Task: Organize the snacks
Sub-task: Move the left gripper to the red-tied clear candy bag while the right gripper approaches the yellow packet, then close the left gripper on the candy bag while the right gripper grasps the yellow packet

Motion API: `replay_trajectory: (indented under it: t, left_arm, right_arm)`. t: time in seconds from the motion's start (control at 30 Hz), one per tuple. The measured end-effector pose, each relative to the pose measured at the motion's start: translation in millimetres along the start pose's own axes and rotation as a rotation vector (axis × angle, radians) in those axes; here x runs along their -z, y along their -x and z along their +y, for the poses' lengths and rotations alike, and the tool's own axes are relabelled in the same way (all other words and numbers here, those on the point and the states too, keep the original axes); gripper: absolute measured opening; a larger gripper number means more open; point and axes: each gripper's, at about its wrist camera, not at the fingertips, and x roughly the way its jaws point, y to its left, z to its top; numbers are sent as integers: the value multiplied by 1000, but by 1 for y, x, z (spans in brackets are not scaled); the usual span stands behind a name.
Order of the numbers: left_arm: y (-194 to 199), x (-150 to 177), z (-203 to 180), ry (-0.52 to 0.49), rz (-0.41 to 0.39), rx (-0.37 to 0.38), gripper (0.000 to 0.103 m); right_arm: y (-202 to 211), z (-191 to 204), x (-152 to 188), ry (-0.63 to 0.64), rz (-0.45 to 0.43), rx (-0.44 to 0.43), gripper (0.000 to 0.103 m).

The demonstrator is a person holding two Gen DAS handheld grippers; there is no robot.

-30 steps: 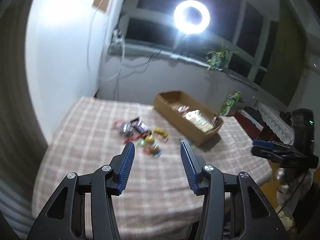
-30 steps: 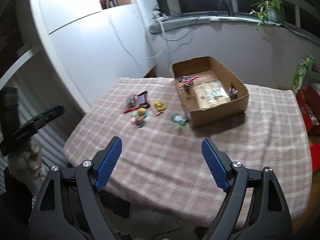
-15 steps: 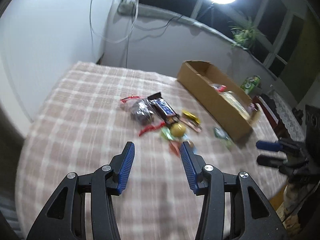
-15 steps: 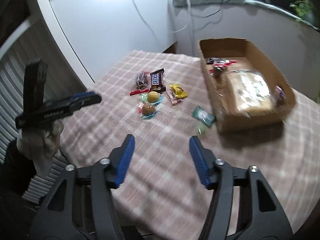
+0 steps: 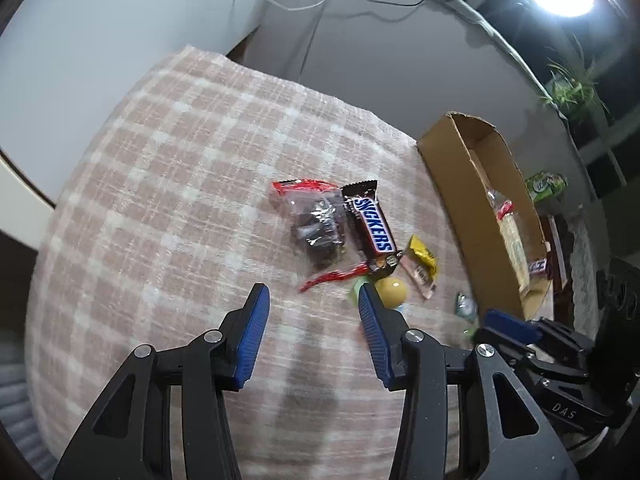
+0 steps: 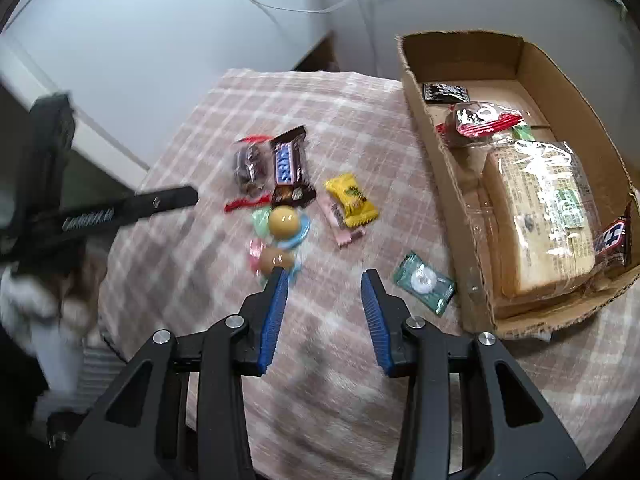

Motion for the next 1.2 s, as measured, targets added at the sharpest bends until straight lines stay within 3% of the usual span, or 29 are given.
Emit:
replay_trajectory:
  t: [0.13,0.3,0.57,0.9,0.97,1.03,1.2]
  left_arm:
    - [-6,-17,-9,-46,31,-38,44]
    - [-18,-36,-7,10,45,-46,44]
    - [-45,-44,-10,13,113,-60,44]
    - [-65,-48,-6,20,153,-57,44]
    - [-69,-49,-7,26,147,-54,39]
    - [-71,-48,-8,25,145,-43,33]
    - [-73,-46,-10,41,97,-17,30]
  right_arm:
    - [-3,10,-26,-10,30,13,40]
    - [-20,13,-48,27,69,99,40]
    - [-55,4,-71,37,145,135,40]
    - [-99,3,-81,78,243,177,31]
    - [-100,0,-83,77,249,183,19]
    - [-100,-3,-83,69,253,163,15]
    - [-95,-8,-81,69,243,140,12]
